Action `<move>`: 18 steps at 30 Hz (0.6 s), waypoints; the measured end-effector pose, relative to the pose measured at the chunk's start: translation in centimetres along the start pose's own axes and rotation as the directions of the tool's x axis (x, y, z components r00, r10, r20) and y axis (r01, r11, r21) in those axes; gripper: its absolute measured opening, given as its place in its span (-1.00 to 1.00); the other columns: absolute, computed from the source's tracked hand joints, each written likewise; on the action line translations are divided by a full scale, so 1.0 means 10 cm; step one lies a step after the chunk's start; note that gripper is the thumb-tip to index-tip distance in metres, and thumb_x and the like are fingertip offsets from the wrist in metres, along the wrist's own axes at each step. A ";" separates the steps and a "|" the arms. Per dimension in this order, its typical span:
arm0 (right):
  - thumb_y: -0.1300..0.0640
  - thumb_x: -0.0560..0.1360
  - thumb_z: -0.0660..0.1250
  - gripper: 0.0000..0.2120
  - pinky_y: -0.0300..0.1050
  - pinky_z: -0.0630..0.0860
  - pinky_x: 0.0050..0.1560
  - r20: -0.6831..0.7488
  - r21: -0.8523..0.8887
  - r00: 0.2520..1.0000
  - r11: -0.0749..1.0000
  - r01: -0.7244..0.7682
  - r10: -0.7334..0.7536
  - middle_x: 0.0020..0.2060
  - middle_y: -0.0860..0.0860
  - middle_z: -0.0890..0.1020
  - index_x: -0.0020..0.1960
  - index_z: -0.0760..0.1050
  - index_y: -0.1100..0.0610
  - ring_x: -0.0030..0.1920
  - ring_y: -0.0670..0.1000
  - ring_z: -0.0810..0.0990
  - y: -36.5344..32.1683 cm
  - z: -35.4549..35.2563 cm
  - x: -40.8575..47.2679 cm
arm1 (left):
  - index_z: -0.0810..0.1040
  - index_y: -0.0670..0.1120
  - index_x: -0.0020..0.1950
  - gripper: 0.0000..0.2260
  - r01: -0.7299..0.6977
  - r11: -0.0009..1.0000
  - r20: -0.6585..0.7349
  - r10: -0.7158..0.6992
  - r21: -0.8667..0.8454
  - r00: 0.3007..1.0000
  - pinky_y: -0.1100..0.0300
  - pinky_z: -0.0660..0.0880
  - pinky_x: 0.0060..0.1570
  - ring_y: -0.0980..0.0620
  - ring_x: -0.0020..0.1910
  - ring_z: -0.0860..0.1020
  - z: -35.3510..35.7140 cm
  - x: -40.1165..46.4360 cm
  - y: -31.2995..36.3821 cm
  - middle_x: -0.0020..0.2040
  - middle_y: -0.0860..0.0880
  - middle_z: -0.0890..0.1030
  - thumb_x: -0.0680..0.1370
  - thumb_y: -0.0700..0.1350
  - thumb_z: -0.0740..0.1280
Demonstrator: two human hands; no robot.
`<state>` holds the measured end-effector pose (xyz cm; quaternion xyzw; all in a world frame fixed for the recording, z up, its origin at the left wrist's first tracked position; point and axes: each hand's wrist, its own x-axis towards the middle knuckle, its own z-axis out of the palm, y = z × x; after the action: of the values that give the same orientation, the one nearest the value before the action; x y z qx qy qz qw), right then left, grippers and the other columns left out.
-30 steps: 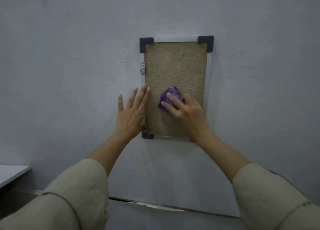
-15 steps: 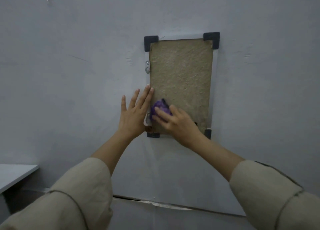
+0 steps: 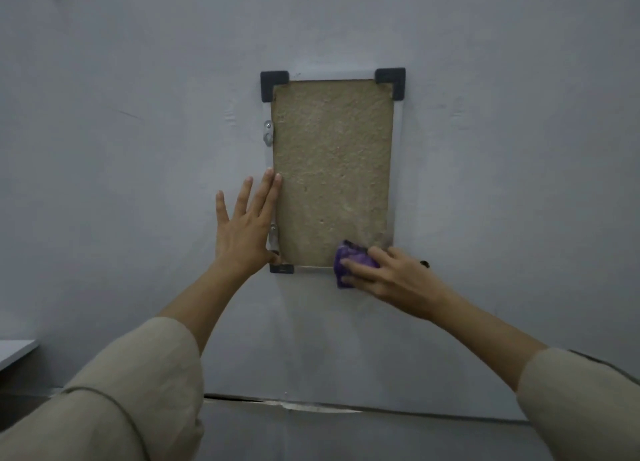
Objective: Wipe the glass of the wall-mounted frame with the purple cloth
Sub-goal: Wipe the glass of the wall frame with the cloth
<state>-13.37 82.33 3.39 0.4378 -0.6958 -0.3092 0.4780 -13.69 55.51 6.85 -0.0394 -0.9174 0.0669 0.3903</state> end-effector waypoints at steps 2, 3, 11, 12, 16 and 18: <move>0.19 0.27 0.53 -0.61 -0.18 0.52 -0.34 -0.049 0.000 0.986 0.987 -0.159 0.159 0.09 0.00 0.66 0.08 0.62 -0.02 -0.20 0.09 0.62 0.14 -0.01 -0.02 | -0.45 0.03 0.42 0.23 0.009 1.000 0.003 -0.009 -0.008 1.000 -0.28 -0.15 0.40 -0.07 0.52 -0.17 0.00 0.00 0.02 0.53 0.05 -0.29 0.23 0.17 0.53; 0.24 0.26 0.51 -0.59 -0.16 0.52 -0.34 -0.080 0.004 0.960 0.963 -0.270 0.270 0.11 0.04 0.65 0.09 0.62 0.02 -0.21 0.12 0.62 0.19 -0.02 -0.02 | -0.45 0.03 0.42 0.22 0.012 1.000 0.005 -0.012 -0.007 1.000 -0.28 -0.15 0.40 -0.07 0.52 -0.18 0.00 0.00 0.03 0.53 0.05 -0.29 0.24 0.16 0.53; 0.16 0.18 0.57 -0.53 -0.22 0.50 -0.34 0.043 -0.005 0.996 0.997 -0.083 0.083 0.09 -0.01 0.67 0.07 0.63 -0.03 -0.22 0.07 0.63 0.08 -0.06 -0.21 | -0.47 0.02 0.42 0.21 0.026 1.000 0.012 -0.026 -0.013 1.000 -0.28 -0.15 0.40 -0.07 0.52 -0.18 0.00 -0.01 0.05 0.53 0.04 -0.31 0.26 0.13 0.53; 0.18 0.18 0.56 -0.54 -0.22 0.50 -0.35 0.019 -0.013 0.992 0.992 -0.125 0.126 0.09 0.00 0.67 0.07 0.63 -0.02 -0.22 0.08 0.63 0.17 -0.08 -0.19 | -0.47 0.02 0.41 0.21 0.028 1.000 0.013 -0.028 -0.010 1.000 -0.28 -0.14 0.40 -0.07 0.52 -0.18 0.00 -0.01 0.05 0.53 0.04 -0.31 0.26 0.13 0.53; 0.34 0.23 0.46 -0.53 -0.13 0.53 -0.37 -0.082 0.000 0.903 0.906 -0.423 0.422 0.12 0.11 0.64 0.13 0.61 0.10 -0.24 0.18 0.60 0.33 -0.12 -0.08 | -0.47 0.01 0.42 0.21 0.034 0.999 0.017 -0.034 -0.005 0.999 -0.28 -0.14 0.40 -0.07 0.52 -0.18 0.01 -0.01 0.06 0.53 0.04 -0.32 0.27 0.13 0.52; 0.32 0.24 0.48 -0.53 -0.14 0.54 -0.37 -0.061 0.014 0.917 0.919 -0.394 0.394 0.12 0.11 0.64 0.14 0.60 0.10 -0.25 0.17 0.60 0.21 -0.10 -0.11 | -0.47 0.01 0.42 0.21 0.032 0.999 0.016 -0.032 -0.002 0.999 -0.28 -0.14 0.40 -0.07 0.52 -0.17 0.00 -0.01 0.06 0.53 0.04 -0.31 0.27 0.13 0.52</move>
<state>-12.94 84.15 5.08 0.2988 -0.7545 -0.1923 0.5518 -13.62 56.13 6.62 -0.0246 -0.9212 0.0596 0.3838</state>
